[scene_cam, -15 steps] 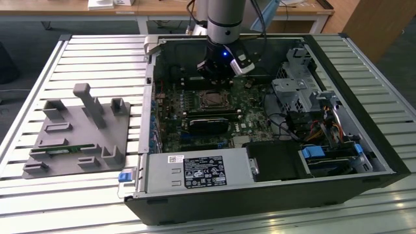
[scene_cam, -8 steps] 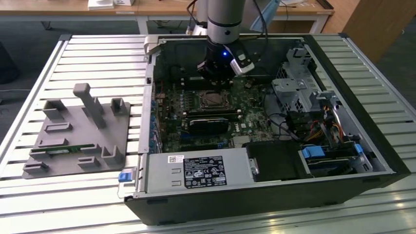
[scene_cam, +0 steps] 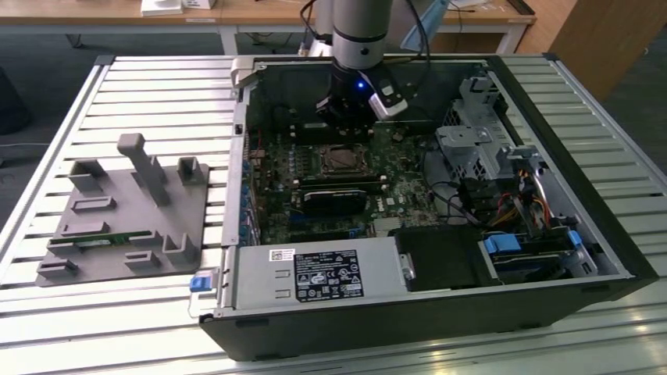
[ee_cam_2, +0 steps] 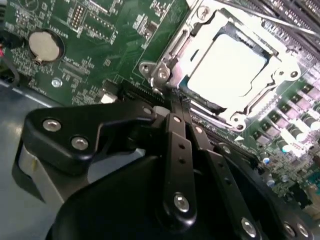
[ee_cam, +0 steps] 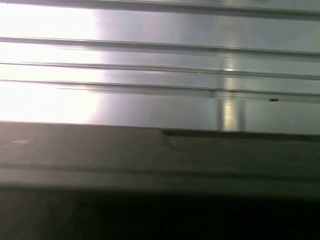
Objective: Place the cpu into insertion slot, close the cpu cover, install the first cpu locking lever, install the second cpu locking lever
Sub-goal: 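Install the first cpu locking lever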
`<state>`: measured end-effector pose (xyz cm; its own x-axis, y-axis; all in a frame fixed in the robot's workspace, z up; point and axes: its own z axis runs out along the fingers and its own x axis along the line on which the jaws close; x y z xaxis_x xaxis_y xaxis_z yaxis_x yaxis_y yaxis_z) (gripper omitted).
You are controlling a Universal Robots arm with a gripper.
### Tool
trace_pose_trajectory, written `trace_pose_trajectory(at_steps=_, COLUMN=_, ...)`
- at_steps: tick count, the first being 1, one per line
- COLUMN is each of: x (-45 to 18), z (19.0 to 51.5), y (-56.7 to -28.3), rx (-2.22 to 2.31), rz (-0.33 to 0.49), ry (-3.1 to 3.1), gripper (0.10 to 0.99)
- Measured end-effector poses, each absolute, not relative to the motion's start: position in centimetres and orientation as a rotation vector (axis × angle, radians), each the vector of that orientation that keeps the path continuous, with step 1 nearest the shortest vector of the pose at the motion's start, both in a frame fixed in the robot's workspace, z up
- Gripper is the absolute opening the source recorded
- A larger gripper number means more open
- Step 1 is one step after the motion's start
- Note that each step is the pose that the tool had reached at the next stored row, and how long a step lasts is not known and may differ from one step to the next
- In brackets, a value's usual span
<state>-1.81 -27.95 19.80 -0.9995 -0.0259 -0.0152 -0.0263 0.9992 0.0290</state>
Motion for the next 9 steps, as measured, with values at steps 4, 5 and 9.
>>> trace_pose_trajectory(at_steps=4, x=-1.8, z=21.2, y=-28.0, rx=-0.041, rz=0.043, ry=3.127, gripper=0.110)
trace_pose_trajectory(at_steps=5, x=-1.8, z=21.4, y=-28.0, rx=-0.041, rz=0.042, ry=3.127, gripper=0.110)
trace_pose_trajectory(at_steps=9, x=-1.8, z=21.4, y=-28.2, rx=-0.041, rz=0.042, ry=3.127, gripper=0.110)
